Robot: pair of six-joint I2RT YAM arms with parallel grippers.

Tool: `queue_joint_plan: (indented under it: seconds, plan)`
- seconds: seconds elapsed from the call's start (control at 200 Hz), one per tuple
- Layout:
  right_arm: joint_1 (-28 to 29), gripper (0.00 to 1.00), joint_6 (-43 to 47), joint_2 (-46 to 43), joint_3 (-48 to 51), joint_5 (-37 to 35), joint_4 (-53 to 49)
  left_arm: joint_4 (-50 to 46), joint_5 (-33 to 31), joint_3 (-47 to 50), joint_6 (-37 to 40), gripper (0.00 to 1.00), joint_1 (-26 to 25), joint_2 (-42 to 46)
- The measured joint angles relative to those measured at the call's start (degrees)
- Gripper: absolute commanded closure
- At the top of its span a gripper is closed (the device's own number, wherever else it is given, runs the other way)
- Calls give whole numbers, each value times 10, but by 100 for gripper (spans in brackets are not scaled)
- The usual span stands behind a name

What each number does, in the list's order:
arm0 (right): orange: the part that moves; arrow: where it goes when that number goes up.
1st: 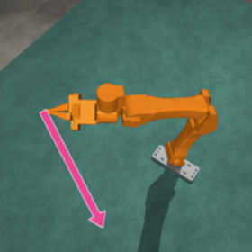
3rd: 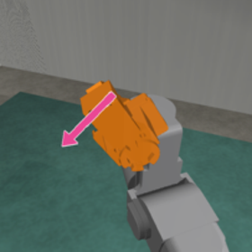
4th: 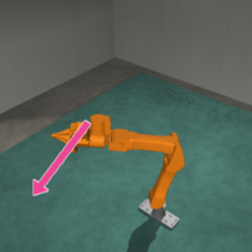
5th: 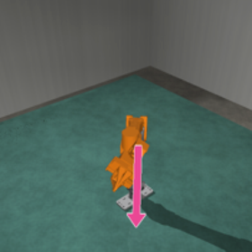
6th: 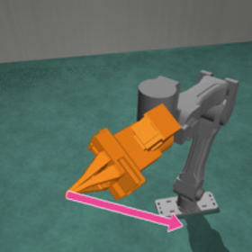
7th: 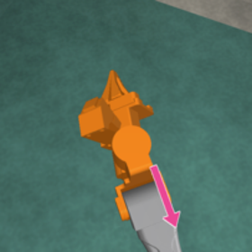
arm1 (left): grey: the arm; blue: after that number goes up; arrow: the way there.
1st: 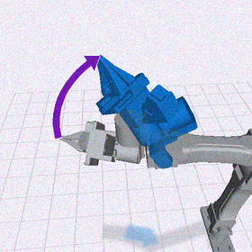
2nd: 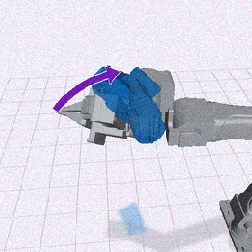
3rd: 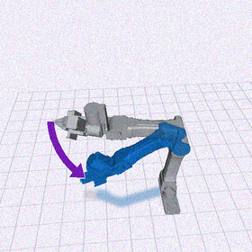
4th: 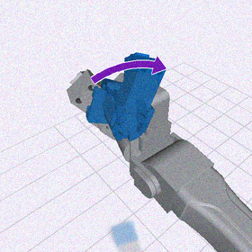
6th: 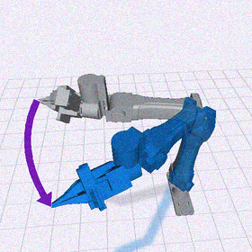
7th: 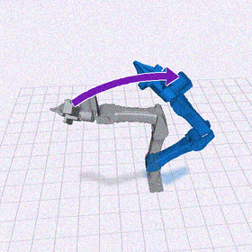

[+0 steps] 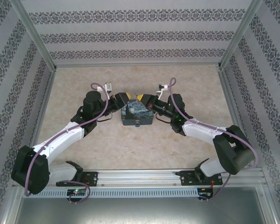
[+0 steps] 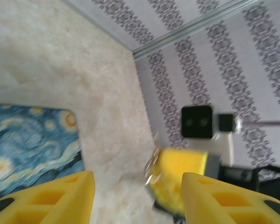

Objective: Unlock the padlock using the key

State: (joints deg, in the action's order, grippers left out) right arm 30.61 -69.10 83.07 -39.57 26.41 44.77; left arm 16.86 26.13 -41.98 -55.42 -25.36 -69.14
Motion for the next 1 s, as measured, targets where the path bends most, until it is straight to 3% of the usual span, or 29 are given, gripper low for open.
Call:
queue_joint_plan:
  seconds: [0.2,0.385,0.565,0.799,1.004]
  plan:
    - [-50,100,23,25,-34,17,-56,-45,2,80,63,41,-7,28]
    - [-57,100,35,101,-79,38,-70,-67,-8,135,115,39,-42,22]
    - [-56,100,35,147,-86,48,-74,-50,-28,136,166,30,-84,-48]
    - [-53,100,35,155,-86,50,-76,-6,-64,124,198,30,-125,-152]
    - [-53,100,35,162,-86,50,-77,53,-100,111,214,36,-140,-204]
